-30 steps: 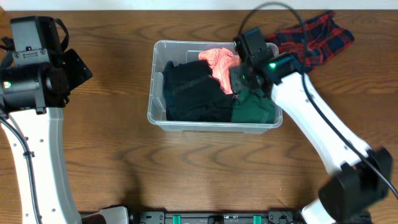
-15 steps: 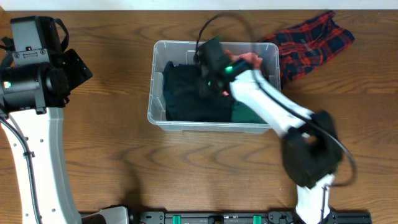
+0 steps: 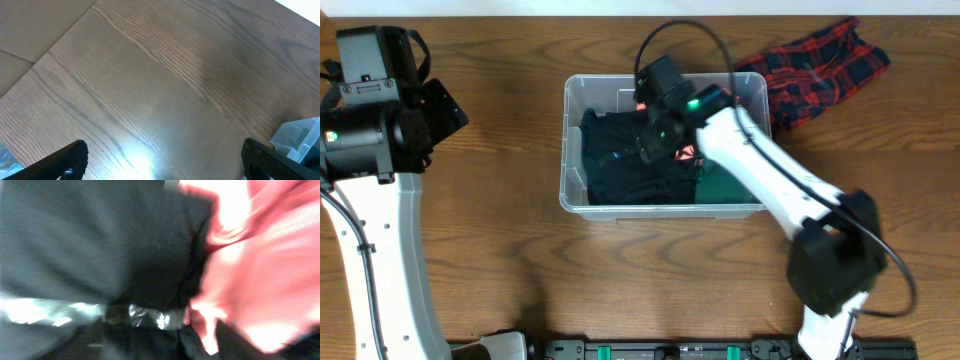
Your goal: Pack container
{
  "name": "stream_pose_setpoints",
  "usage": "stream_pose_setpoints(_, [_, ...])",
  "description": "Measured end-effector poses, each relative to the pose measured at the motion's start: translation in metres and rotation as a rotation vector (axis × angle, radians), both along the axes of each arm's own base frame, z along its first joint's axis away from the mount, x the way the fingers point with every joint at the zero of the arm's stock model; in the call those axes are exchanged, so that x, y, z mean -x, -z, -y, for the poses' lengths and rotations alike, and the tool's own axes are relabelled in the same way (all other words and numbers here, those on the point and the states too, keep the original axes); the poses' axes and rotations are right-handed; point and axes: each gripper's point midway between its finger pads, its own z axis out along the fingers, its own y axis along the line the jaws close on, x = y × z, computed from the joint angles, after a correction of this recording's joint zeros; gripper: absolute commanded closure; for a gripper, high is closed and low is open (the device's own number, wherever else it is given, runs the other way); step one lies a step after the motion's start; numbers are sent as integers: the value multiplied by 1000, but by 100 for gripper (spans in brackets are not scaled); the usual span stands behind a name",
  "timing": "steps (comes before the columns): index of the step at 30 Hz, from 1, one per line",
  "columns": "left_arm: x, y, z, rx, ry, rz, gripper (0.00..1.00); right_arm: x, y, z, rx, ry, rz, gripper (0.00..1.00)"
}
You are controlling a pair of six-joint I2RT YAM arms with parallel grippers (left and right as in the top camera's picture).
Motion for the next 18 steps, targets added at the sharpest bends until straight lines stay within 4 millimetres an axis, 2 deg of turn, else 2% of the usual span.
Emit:
stream_pose_setpoints(2, [0, 0, 0, 0, 0, 0, 2, -15, -45, 12, -66, 39, 95, 12])
stream_pose_setpoints(4, [0, 0, 0, 0, 0, 0, 2, -31, -101, 37, -142, 113, 209, 10])
stream_pose_setpoints(6, [0, 0, 0, 0, 0, 0, 2, -42, -144, 72, -193, 205, 295, 9])
stream_pose_setpoints(7, [0, 0, 0, 0, 0, 0, 2, -47, -165, 100, -214, 276, 335, 9])
stream_pose_setpoints(8, [0, 0, 0, 0, 0, 0, 2, -49, -174, 118, -222, 323, 352, 7])
stream_pose_setpoints(9, [0, 0, 0, 0, 0, 0, 2, -52, -182, 144, -227, 396, 361, 6])
stream_pose_setpoints(10, [0, 0, 0, 0, 0, 0, 2, -54, -183, 168, -226, 463, 354, 5])
stream_pose_setpoints(12, [0, 0, 0, 0, 0, 0, 2, -56, -172, 210, -231, 588, 300, 3])
stream_pose_setpoints(14, [0, 0, 0, 0, 0, 0, 2, -62, -149, 250, -258, 710, 216, 2])
stream_pose_setpoints(18, [0, 0, 0, 0, 0, 0, 2, -73, -95, 305, -331, 870, 49, 3])
